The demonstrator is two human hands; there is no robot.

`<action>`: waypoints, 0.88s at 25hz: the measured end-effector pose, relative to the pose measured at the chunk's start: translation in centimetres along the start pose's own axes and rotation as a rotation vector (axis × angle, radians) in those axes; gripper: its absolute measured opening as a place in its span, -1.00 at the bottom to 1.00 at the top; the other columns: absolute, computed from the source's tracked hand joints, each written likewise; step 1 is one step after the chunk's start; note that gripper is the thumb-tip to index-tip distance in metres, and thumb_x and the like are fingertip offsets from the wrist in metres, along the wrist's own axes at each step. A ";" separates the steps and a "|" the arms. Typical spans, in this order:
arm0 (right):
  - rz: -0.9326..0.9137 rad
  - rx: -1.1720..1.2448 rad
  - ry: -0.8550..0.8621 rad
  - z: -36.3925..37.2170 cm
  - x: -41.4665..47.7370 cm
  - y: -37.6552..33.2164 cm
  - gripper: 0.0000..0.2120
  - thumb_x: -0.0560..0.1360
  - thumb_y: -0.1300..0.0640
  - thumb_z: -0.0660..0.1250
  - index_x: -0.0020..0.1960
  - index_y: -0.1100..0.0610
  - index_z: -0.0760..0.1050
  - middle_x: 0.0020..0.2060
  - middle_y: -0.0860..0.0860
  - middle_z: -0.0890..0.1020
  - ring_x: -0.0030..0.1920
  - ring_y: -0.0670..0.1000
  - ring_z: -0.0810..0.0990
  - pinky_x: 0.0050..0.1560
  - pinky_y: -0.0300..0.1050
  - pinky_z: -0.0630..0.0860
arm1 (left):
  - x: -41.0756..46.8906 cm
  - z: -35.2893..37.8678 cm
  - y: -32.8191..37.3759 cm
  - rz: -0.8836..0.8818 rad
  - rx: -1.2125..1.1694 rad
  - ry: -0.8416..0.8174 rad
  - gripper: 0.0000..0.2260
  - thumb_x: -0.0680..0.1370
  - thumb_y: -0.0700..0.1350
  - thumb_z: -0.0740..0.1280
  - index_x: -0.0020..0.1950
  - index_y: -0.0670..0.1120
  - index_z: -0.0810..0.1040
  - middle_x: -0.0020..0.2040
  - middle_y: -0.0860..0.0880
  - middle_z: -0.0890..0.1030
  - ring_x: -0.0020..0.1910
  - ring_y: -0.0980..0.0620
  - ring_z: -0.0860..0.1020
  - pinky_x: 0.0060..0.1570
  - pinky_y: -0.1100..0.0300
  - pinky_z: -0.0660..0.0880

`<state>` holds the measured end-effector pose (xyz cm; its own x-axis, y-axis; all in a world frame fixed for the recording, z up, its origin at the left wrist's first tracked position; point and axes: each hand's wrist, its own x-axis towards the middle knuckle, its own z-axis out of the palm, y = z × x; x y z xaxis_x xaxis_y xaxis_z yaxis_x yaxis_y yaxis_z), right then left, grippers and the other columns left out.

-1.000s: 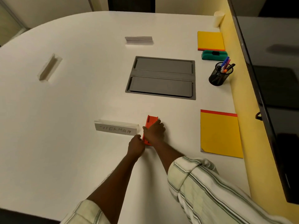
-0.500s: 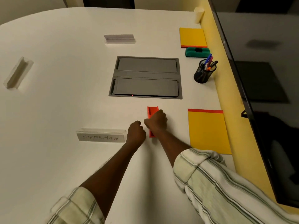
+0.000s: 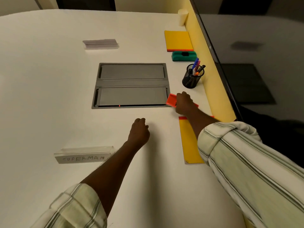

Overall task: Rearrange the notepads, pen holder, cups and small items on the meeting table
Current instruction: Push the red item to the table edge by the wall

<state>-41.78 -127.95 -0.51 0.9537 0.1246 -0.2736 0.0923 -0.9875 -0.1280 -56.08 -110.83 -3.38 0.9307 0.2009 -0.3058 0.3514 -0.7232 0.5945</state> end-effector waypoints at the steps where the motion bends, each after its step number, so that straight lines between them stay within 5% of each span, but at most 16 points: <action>1: -0.017 -0.068 -0.011 0.1 0.4 0.9 -0.51 0.44 0.22 0.40 0.31 0.24 0.32 0.25 0.22 0.37 0.27 0.22 0.38 0.30 0.16 0.36 | 0.3 0.0 -0.1 0.008 0.017 0.001 -0.66 0.61 -0.21 0.15 0.39 -0.23 0.33 0.36 -0.19 0.37 0.36 -0.15 0.35 0.26 0.08 0.32; 12: -0.030 -0.306 -0.044 3.0 3.6 5.8 -0.31 0.43 0.18 0.42 0.44 0.26 0.16 0.33 0.21 0.35 0.36 0.21 0.33 0.42 0.23 0.17 | 1.6 1.0 -2.4 -0.004 0.036 0.011 -0.66 0.61 -0.20 0.15 0.39 -0.23 0.34 0.35 -0.20 0.39 0.34 -0.16 0.36 0.28 0.06 0.31; 22: 0.053 -0.302 -0.109 3.8 5.1 7.7 -0.29 0.43 0.11 0.44 0.44 0.26 0.17 0.35 0.20 0.34 0.38 0.19 0.30 0.41 0.20 0.21 | 2.9 1.9 -1.2 0.044 -0.012 0.064 -0.65 0.60 -0.24 0.15 0.39 -0.25 0.35 0.35 -0.19 0.39 0.34 -0.15 0.36 0.28 0.11 0.30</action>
<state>-37.24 -134.53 -6.51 0.9246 0.0656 -0.3753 0.1396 -0.9749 0.1735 -54.02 -110.68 -6.34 0.9496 0.2112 -0.2317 0.3112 -0.7242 0.6154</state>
